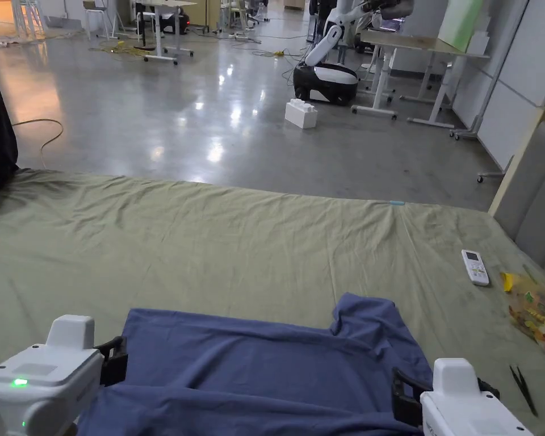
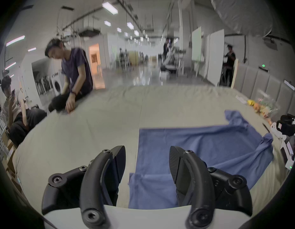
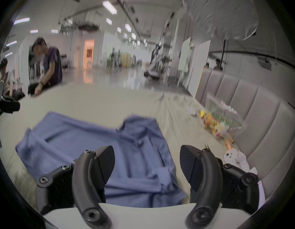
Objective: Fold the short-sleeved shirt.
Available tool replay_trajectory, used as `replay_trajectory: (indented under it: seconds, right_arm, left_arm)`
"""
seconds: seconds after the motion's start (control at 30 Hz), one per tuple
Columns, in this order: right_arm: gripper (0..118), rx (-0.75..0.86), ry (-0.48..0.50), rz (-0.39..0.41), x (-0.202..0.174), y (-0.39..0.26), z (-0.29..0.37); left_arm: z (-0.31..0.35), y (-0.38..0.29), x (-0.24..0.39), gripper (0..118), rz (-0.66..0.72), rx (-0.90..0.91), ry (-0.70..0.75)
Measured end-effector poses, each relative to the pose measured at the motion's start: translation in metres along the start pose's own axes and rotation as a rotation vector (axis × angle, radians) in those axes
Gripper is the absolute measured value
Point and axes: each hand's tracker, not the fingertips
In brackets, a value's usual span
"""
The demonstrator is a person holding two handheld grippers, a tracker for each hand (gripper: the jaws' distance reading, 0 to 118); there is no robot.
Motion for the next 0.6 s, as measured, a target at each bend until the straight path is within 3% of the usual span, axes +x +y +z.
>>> replay_trajectory:
  seconds: [0.13, 0.17, 0.2, 0.27, 0.3, 0.33, 0.4, 0.47, 0.6]
  right_arm:
    - [77, 0.163, -0.007, -0.078, -0.026, 0.013, 0.030]
    - [66, 0.196, -0.004, -0.087, -0.031, 0.017, 0.038]
    - [46, 0.238, -0.012, -0.091, -0.037, 0.021, 0.048]
    - [19, 0.333, -0.035, -0.052, -0.045, 0.028, 0.065]
    - [14, 0.326, -0.045, -0.073, -0.051, 0.032, 0.072]
    - [14, 0.336, -0.037, -0.081, -0.053, 0.033, 0.078]
    - [4, 0.360, -0.035, -0.101, -0.054, 0.033, 0.085]
    - [3, 0.360, -0.046, -0.114, -0.055, 0.033, 0.089]
    - [1, 0.355, -0.057, -0.122, -0.049, 0.029, 0.096]
  left_arm:
    - [0.047, 0.004, 0.013, 48, 0.036, 0.177, 0.010]
    - [0.058, 0.004, 0.018, 42, 0.025, 0.236, 0.042]
    - [0.065, 0.003, 0.022, 32, 0.004, 0.280, 0.065]
    - [0.076, 0.001, 0.026, 17, 0.013, 0.310, 0.084]
    - [0.079, 0.001, 0.026, 15, 0.030, 0.313, 0.065]
    - [0.087, -0.001, 0.028, 7, 0.050, 0.319, 0.034]
    - [0.090, -0.006, 0.028, 6, 0.035, 0.322, 0.020]
    - [0.094, -0.009, 0.032, 5, -0.009, 0.315, 0.036]
    - [0.100, -0.014, 0.025, 5, 0.036, 0.294, 0.009]
